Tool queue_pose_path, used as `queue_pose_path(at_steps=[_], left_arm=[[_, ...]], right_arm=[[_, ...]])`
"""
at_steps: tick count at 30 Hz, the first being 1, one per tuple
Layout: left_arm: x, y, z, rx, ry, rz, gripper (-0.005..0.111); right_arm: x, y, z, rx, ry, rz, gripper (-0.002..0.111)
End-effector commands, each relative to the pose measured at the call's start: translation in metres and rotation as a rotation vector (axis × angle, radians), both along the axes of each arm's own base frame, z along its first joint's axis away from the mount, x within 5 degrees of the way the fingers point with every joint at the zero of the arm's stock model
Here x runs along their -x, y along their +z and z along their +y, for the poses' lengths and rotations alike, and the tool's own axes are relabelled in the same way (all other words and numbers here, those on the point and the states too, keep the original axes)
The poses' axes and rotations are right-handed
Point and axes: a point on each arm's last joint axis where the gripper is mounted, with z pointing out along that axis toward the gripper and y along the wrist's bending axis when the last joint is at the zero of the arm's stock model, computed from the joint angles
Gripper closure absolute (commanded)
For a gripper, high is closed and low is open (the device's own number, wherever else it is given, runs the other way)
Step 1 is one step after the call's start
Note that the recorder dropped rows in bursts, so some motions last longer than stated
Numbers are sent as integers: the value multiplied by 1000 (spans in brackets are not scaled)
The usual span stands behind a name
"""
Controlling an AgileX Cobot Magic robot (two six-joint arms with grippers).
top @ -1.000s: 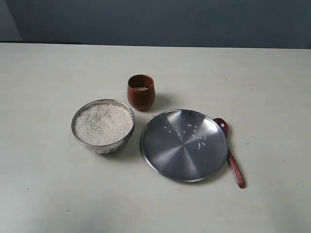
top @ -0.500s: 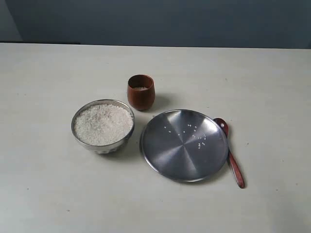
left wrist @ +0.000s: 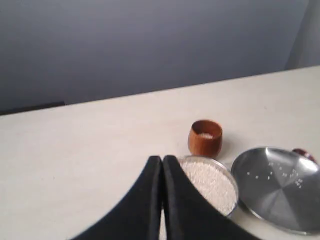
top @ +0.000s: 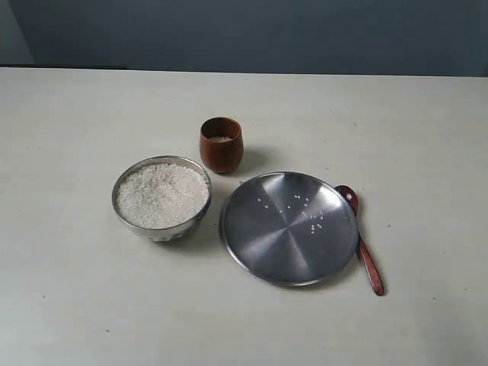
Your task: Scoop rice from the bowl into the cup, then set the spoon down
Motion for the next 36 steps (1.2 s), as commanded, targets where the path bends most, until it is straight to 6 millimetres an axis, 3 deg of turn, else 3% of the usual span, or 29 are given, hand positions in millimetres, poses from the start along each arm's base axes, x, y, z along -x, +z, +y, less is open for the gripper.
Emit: queue_pose_path(at_steps=[1,5,8,12,18,24,28,36], left_arm=[[-14,-9,-1,-42,-14,152,106],[-22,-16,-2,-32,-20,247,106],[-23,-20,-2,-35,-27,288,106],[-22,-21,-2,-43,-28,302,106],[-23,-20,-2,-41,-25,290,106],[-24,-19,-2,-39,-22,278,106],[-24,-19,-2,-39,-22,278,106],[-24,-19,-2,-43,-22,275,106]], right_arm=[[0,0,0,0,-2,-8,108],[0,0,0,4,-3,-8,108],[-1,6,-3,109,-8,-77,108],[-3,19,-2,116,-3,-221,108],[-1,46,-2,-174,-32,-514,108],[9,67,-15,-432,-124,-790,108],[17,78,-23,-504,-168,-961,108],[18,81,-18,-681,-71,-976,108]])
